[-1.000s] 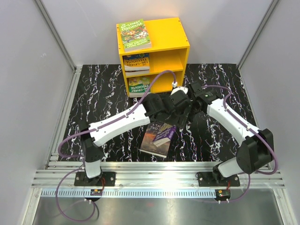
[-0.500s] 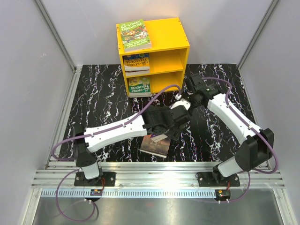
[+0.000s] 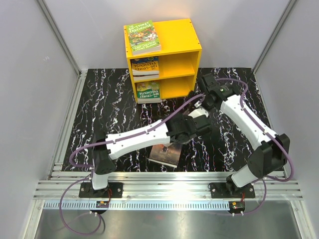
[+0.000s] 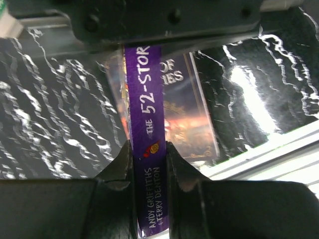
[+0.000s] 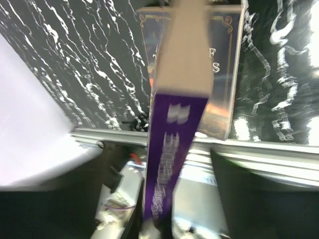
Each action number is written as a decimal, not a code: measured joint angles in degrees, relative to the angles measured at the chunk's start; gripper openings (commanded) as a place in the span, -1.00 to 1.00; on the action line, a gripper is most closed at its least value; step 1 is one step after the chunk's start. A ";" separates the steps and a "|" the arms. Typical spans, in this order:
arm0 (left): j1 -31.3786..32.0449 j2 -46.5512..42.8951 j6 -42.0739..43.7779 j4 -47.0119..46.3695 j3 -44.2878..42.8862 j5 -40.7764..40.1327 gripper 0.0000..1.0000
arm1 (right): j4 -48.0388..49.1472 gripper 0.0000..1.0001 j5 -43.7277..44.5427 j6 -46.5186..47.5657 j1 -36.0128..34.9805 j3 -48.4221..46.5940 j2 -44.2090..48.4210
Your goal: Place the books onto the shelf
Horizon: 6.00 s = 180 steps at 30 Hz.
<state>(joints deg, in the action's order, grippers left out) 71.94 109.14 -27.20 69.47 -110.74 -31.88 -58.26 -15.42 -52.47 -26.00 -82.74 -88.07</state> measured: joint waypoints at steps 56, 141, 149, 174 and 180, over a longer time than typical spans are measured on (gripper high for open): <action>-65.35 6.08 -32.98 -48.04 -18.93 59.56 0.48 | -11.98 0.99 8.96 12.81 14.45 -3.15 19.87; -33.64 -19.71 -25.24 -67.56 69.68 61.20 0.96 | 40.37 -1.00 -8.92 -0.13 -1.55 44.68 12.96; -37.94 -34.91 -26.03 -67.98 70.55 62.95 0.91 | 23.93 -1.00 -4.72 1.38 -2.78 26.77 24.17; -36.52 -38.93 -27.82 -62.77 63.56 67.71 0.65 | 17.44 -1.00 -5.75 -1.11 -2.38 23.30 31.93; -36.39 -39.78 -28.70 -62.23 63.89 67.73 -0.18 | 19.43 -1.00 -6.27 -2.19 -2.34 23.30 32.41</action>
<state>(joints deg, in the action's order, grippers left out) 35.55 69.36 -55.90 7.25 -46.85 35.86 -38.83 -21.69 -54.65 -28.34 -59.44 -55.66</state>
